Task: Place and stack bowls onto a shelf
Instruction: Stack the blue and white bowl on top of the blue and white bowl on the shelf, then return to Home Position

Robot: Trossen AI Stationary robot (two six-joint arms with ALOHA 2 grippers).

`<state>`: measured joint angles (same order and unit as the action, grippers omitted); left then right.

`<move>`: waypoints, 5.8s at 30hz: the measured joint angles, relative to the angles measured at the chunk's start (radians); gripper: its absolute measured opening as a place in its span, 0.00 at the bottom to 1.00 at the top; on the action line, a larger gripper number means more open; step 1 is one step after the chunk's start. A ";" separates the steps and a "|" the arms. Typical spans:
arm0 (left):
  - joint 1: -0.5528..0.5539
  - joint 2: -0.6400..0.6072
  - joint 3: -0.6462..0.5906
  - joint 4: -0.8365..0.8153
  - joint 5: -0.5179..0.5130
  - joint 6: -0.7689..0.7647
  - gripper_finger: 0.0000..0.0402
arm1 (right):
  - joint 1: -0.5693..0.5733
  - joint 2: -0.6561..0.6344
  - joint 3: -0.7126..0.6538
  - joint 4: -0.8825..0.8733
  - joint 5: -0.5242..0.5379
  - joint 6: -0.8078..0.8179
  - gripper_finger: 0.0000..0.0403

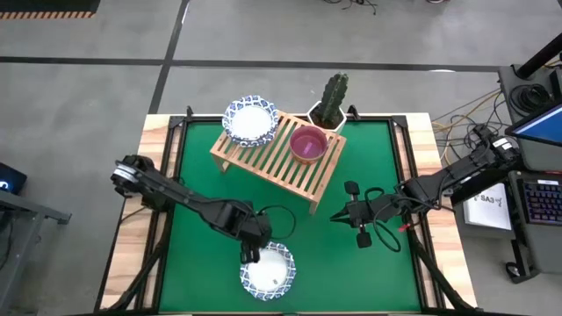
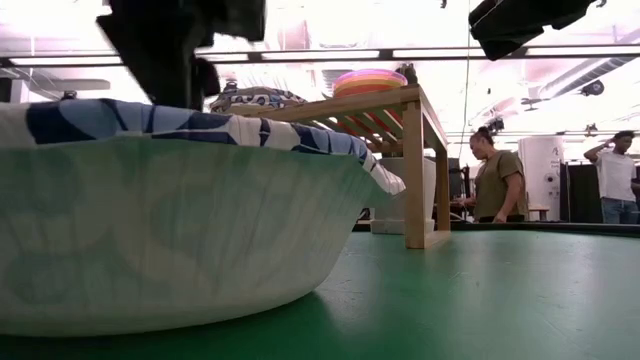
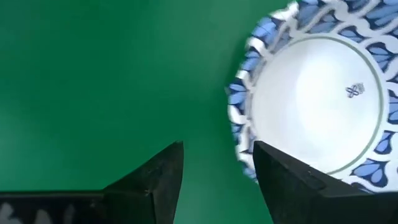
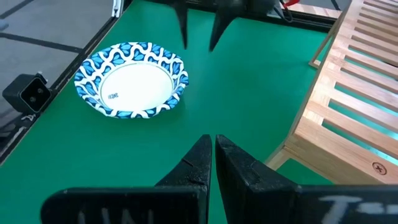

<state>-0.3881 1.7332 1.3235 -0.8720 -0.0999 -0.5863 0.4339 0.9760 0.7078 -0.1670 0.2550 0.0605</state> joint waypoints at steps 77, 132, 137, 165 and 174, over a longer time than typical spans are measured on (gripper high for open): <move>1.021 -0.248 0.625 -0.447 -0.065 0.361 0.00 | 0.000 0.000 0.000 -0.004 0.000 0.007 0.03; 0.837 -0.510 0.000 -0.097 -0.250 0.470 0.13 | -0.005 0.126 -0.007 0.094 0.069 0.098 0.03; 0.628 -0.700 -0.219 0.107 -0.213 0.441 0.13 | -0.020 0.133 -0.010 0.158 0.056 0.002 0.03; 0.112 -1.324 -1.154 1.025 -0.152 0.580 0.09 | -0.297 -0.357 -0.435 0.436 -0.241 -0.099 0.03; 0.127 -1.460 -1.225 1.076 -0.163 0.607 0.09 | -0.297 -0.594 -0.591 0.435 -0.264 -0.130 0.03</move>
<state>-0.2613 0.2732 0.0989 0.2039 -0.2625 0.0211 0.1368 0.3817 0.1170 0.2681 -0.0086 -0.0694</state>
